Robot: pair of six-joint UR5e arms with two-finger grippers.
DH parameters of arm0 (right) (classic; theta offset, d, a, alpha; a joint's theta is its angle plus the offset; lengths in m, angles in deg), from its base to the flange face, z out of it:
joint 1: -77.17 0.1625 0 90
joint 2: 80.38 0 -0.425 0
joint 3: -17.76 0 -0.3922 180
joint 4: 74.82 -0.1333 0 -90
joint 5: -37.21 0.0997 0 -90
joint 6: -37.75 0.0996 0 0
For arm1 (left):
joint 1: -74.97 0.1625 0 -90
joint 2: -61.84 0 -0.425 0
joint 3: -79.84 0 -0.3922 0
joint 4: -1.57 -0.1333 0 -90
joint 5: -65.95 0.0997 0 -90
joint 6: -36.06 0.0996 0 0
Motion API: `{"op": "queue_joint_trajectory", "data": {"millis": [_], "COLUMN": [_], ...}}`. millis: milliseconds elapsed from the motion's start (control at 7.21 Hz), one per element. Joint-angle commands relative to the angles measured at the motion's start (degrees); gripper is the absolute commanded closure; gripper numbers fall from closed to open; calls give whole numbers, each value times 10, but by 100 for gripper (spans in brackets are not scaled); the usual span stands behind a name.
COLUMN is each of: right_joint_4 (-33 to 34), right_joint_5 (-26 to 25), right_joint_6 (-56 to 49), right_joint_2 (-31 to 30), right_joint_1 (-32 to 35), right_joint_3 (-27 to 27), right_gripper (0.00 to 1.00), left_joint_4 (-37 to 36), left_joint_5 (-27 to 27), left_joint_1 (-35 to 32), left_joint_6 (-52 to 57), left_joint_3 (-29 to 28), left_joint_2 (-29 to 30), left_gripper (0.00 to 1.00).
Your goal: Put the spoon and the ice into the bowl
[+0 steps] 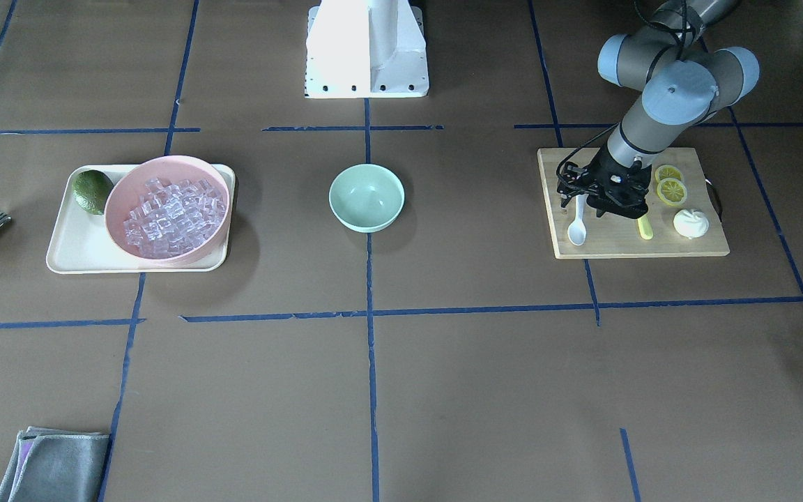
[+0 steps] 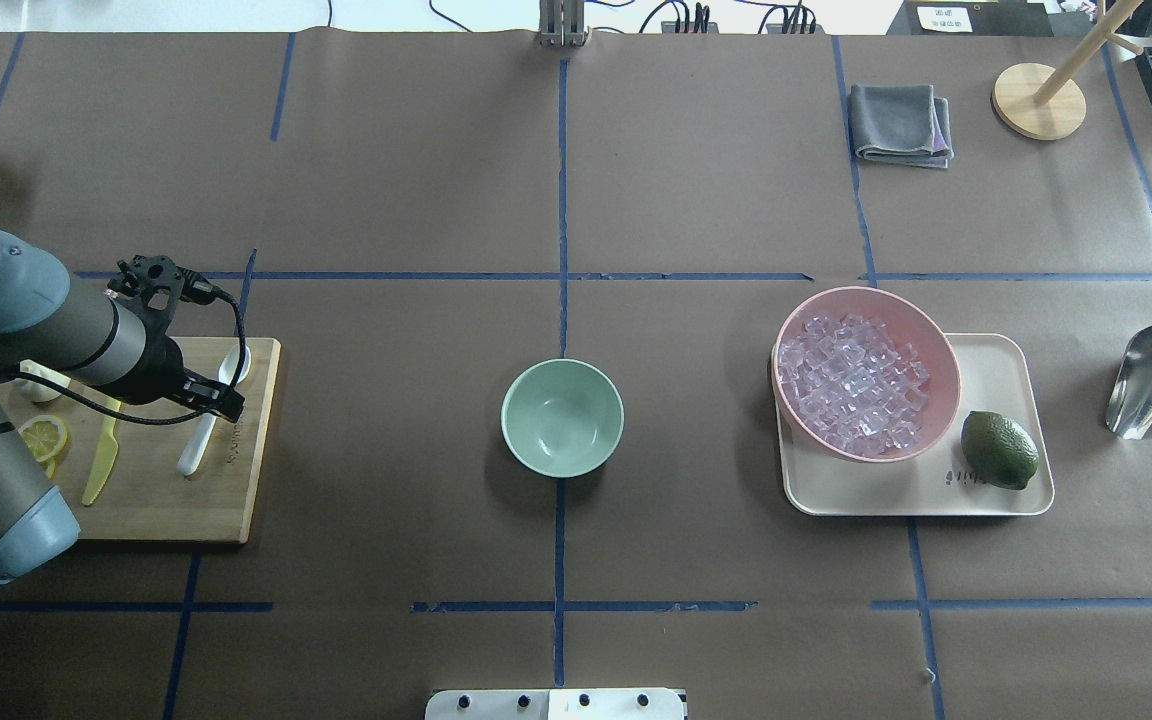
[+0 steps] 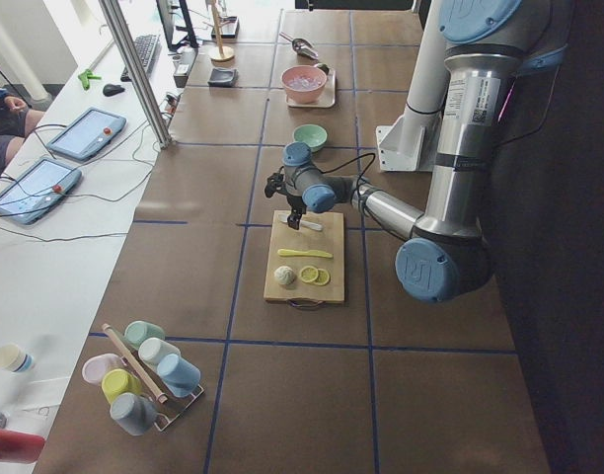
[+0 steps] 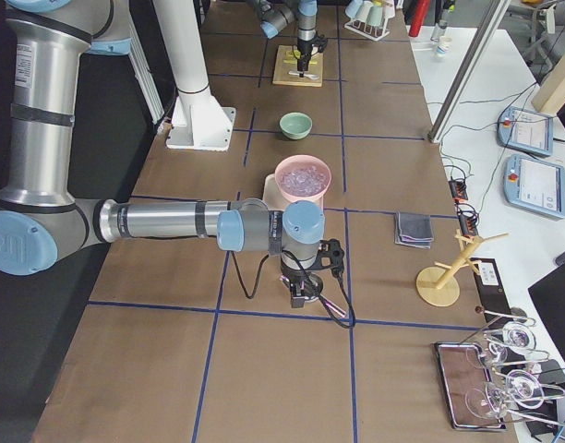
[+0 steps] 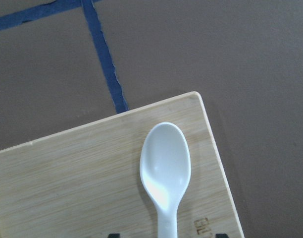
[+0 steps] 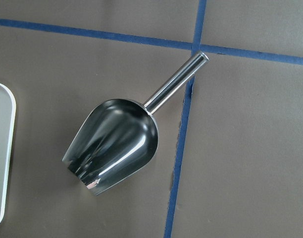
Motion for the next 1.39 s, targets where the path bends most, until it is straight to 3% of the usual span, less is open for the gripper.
{"op": "queue_joint_trajectory", "data": {"millis": [0,277,416,555,693,1248], "right_joint_4": [0,0,0,0,0,0], "right_joint_5": [0,0,0,0,0,1], "right_joint_6": [0,0,0,0,0,0], "right_joint_2": [0,0,-1,-1,-1,-1], "right_joint_1": [0,0,0,0,0,0], "right_joint_3": [0,0,0,0,0,1], "right_gripper": [0,0,0,0,0,0], "left_joint_4": [1,1,1,1,1,-1], "left_joint_5": [-1,-1,-1,2,4,1], "left_joint_1": [1,0,1,1,1,0], "left_joint_6": [0,0,0,0,-1,-7], "left_joint_3": [-5,-6,-5,-5,-5,14], "left_joint_2": [0,1,1,1,0,9], "left_gripper": [36,36,50,77,91,94]}}
